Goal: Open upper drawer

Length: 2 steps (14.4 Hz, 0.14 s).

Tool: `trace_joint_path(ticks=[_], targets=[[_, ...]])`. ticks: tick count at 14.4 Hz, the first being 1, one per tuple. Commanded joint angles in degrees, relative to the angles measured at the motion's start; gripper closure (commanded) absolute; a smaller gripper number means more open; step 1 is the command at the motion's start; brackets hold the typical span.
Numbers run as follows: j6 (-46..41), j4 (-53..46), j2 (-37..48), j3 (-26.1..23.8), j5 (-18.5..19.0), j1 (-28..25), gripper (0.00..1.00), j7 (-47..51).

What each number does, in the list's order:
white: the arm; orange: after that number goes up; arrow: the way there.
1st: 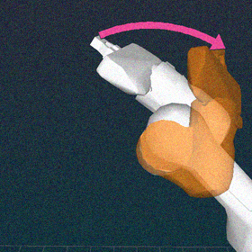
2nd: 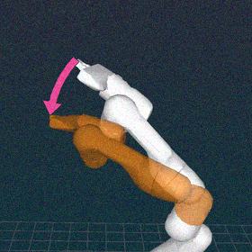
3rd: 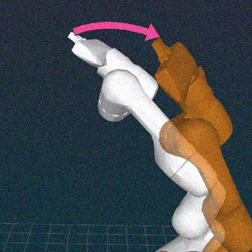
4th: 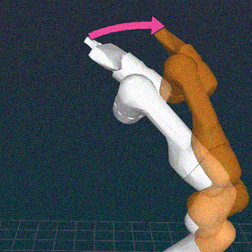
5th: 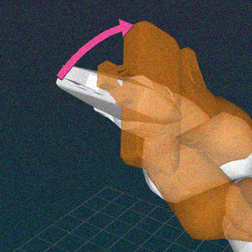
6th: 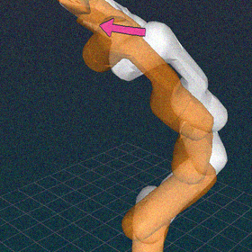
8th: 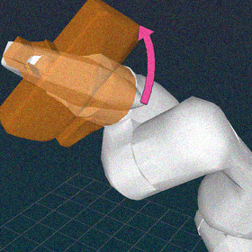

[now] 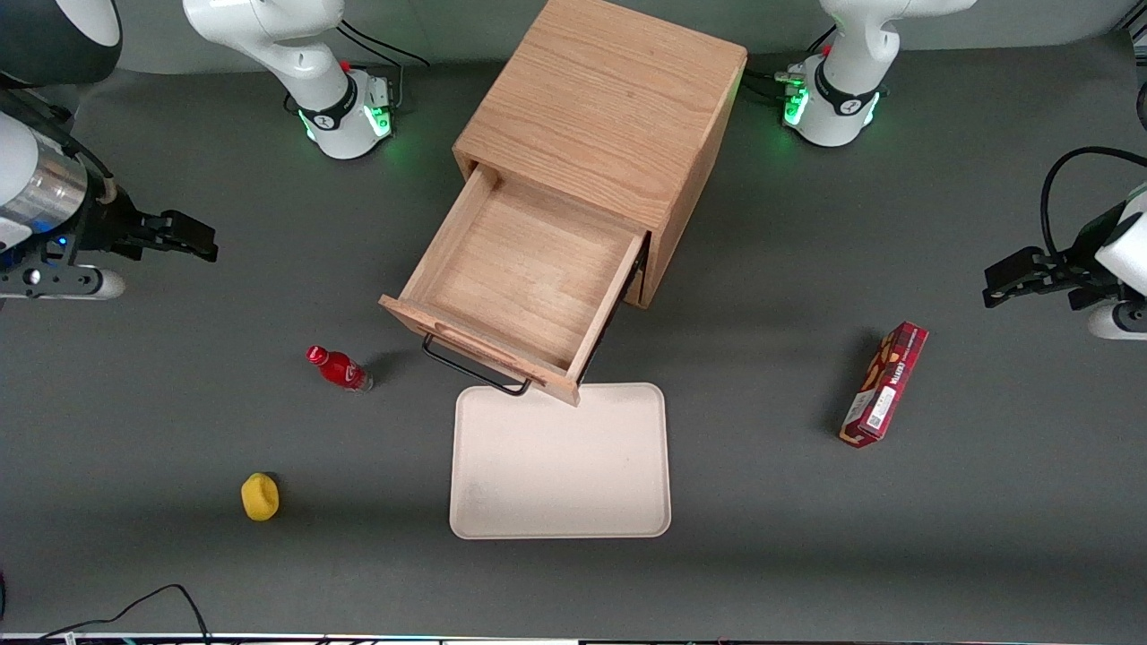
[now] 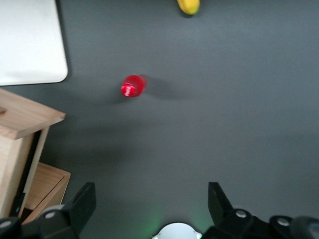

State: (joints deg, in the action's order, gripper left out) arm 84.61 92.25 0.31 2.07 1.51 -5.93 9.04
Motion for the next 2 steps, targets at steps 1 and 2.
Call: trace_joint_path(ticks=[1,2], targets=[[2.41,3.46,2.85,1.36,0.78,-0.49,0.0,3.78],[2.41,3.29,2.85,1.36,0.87,-0.49,0.0,5.27]])
